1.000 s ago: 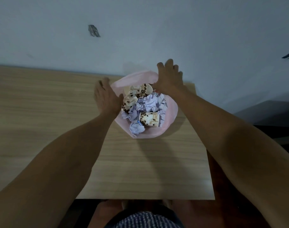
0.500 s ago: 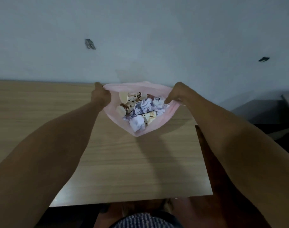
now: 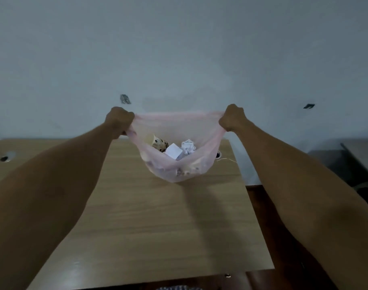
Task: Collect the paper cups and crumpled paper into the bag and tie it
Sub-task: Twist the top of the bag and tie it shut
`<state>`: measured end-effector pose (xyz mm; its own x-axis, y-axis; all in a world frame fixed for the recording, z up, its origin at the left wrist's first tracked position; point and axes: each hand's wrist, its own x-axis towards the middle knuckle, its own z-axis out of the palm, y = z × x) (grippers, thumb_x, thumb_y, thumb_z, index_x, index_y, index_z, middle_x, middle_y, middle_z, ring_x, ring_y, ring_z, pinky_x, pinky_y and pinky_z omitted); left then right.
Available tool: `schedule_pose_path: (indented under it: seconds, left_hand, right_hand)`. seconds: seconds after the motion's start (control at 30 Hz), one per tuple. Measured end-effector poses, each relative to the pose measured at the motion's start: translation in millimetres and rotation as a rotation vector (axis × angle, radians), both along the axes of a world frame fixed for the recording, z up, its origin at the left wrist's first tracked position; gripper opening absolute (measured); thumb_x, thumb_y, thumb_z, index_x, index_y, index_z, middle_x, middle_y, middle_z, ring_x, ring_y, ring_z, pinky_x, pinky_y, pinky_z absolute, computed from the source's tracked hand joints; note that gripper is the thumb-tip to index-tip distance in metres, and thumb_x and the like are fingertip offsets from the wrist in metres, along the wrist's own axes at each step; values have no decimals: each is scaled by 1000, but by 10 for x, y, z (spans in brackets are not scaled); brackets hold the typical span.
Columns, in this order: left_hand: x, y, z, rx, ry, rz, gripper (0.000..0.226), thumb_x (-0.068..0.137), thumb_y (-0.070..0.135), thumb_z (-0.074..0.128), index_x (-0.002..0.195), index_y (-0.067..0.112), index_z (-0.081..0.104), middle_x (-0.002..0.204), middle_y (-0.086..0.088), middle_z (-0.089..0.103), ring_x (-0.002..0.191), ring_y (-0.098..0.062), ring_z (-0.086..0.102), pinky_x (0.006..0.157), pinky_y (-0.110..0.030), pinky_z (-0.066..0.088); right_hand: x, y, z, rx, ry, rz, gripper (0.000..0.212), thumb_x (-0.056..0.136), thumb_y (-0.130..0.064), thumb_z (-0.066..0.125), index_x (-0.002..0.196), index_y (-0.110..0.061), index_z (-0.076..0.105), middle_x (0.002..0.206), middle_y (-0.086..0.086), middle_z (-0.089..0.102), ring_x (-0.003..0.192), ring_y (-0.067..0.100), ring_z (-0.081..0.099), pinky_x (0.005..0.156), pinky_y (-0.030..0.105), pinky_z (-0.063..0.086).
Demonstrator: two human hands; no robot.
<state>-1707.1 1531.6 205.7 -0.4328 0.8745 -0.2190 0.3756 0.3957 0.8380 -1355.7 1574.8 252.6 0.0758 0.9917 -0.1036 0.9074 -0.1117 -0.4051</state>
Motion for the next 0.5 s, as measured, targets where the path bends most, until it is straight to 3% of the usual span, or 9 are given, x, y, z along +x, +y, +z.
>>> schedule_pose_path:
  seconds: [0.07, 0.1, 0.17, 0.27, 0.33, 0.4, 0.43, 0.5]
  left_hand:
    - [45, -90, 155, 66, 44, 39, 12, 85, 7, 56, 89, 2, 67, 91, -22, 71, 72, -38, 74, 63, -53, 63]
    - [64, -143, 233, 104, 51, 80, 14, 87, 4, 54, 90, 4, 67, 95, -22, 70, 72, -40, 73, 59, -53, 63]
    - [86, -239, 378, 162, 57, 162, 18, 89, 0, 51, 95, 8, 66, 102, -19, 66, 74, -43, 71, 50, -51, 61]
    - [38, -315, 533, 213, 77, 209, 17, 89, 0, 53, 97, 6, 67, 107, -19, 64, 76, -45, 70, 56, -53, 62]
    - [-27, -327, 584, 186, 62, 238, 19, 89, 3, 53, 102, -1, 67, 105, -23, 66, 70, -46, 69, 48, -49, 61]
    - [-68, -332, 610, 146, -18, 254, 26, 90, 7, 56, 110, -8, 65, 105, -25, 65, 62, -42, 67, 33, -39, 53]
    - [-80, -327, 620, 135, -80, 263, 28, 90, 8, 58, 113, -9, 63, 108, -26, 65, 61, -39, 65, 31, -36, 52]
    - [-84, -321, 651, 110, -180, 279, 27, 90, 9, 60, 113, -5, 60, 112, -25, 64, 64, -35, 65, 39, -40, 57]
  right_hand:
    - [26, -30, -16, -25, -122, 19, 31, 90, 1, 57, 121, 5, 54, 140, 29, 40, 119, 43, 54, 92, 42, 47]
    - [50, -65, -32, 2, -170, 34, 37, 92, 2, 56, 129, 5, 51, 144, 29, 34, 120, 44, 53, 95, 43, 46]
    - [120, -118, -78, 129, -238, 15, 35, 92, 7, 55, 126, 8, 54, 143, 33, 30, 117, 42, 52, 95, 43, 47]
    - [196, -174, -88, 209, -187, -112, 28, 93, -1, 56, 120, 6, 57, 141, 32, 33, 118, 41, 50, 100, 42, 46]
    - [216, -149, -36, 108, -10, -265, 26, 93, -6, 57, 117, 6, 61, 129, 31, 51, 107, 43, 60, 88, 45, 53]
    - [226, -116, 29, -84, 378, -417, 18, 96, -2, 53, 105, 10, 62, 103, 31, 65, 74, 38, 70, 61, 46, 60]
    - [223, -96, 46, -136, 571, -467, 12, 98, 2, 50, 97, 8, 61, 96, 28, 66, 61, 33, 67, 48, 44, 59]
    - [226, -56, 79, -85, 691, -477, 12, 95, 8, 53, 85, 2, 56, 92, 22, 64, 53, 25, 58, 37, 32, 52]
